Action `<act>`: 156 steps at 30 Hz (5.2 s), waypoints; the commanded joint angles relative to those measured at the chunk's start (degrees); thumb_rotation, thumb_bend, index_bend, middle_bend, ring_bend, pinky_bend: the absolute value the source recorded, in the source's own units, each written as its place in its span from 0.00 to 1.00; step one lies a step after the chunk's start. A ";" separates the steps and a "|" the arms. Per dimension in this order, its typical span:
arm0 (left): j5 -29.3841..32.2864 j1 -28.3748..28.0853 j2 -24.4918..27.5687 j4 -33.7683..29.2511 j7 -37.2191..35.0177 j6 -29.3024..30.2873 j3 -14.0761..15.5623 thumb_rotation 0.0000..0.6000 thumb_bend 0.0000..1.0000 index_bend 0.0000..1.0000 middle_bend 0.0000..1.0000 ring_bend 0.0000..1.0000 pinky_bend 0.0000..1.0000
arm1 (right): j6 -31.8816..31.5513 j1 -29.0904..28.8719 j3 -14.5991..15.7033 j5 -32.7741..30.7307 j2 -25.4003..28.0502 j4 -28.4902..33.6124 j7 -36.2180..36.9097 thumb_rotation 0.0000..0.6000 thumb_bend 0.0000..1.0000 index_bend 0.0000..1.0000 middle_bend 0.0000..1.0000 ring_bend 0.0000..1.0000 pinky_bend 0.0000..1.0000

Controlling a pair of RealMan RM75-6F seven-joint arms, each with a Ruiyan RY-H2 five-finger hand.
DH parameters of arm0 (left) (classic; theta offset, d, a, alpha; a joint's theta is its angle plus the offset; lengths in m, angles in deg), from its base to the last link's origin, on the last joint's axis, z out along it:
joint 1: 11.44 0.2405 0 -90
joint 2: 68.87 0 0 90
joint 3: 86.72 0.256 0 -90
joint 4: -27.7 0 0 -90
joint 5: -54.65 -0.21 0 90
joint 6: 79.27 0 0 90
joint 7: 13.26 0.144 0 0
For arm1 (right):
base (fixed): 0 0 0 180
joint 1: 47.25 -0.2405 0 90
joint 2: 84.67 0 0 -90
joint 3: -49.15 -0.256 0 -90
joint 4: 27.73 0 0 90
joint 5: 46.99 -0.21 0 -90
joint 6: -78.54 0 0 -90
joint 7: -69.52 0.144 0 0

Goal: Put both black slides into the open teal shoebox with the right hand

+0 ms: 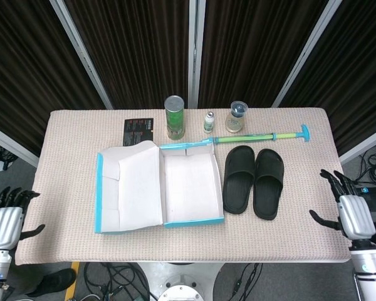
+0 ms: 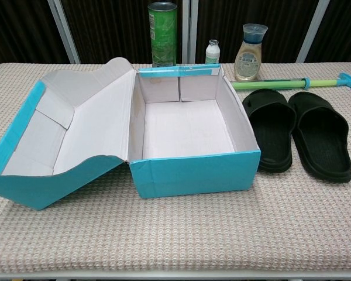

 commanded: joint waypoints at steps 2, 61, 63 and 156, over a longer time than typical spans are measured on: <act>-0.12 0.52 -0.23 0.63 -1.03 0.35 0.40 1.00 0.06 0.25 0.21 0.11 0.06 | 15.50 -11.05 -5.70 -13.21 -0.33 4.80 -10.15 1.00 0.04 0.00 0.14 0.00 0.08; 0.84 2.75 -2.01 7.16 -8.15 -0.48 1.14 1.00 0.06 0.26 0.21 0.11 0.06 | 23.82 -58.59 -5.37 -90.78 -38.80 -33.20 -81.95 1.00 0.09 0.18 0.20 0.00 0.10; 0.84 2.85 -2.03 7.25 -8.21 -0.41 1.18 1.00 0.06 0.26 0.21 0.11 0.07 | 24.18 -57.76 -5.55 -86.97 -39.44 -34.16 -79.24 1.00 0.09 0.26 0.26 0.02 0.11; 0.35 3.51 -0.35 6.24 -9.28 -0.47 1.43 1.00 0.06 0.27 0.21 0.11 0.07 | 23.51 -44.30 -17.51 -24.07 -53.05 -36.78 3.90 1.00 0.24 0.45 0.42 0.19 0.48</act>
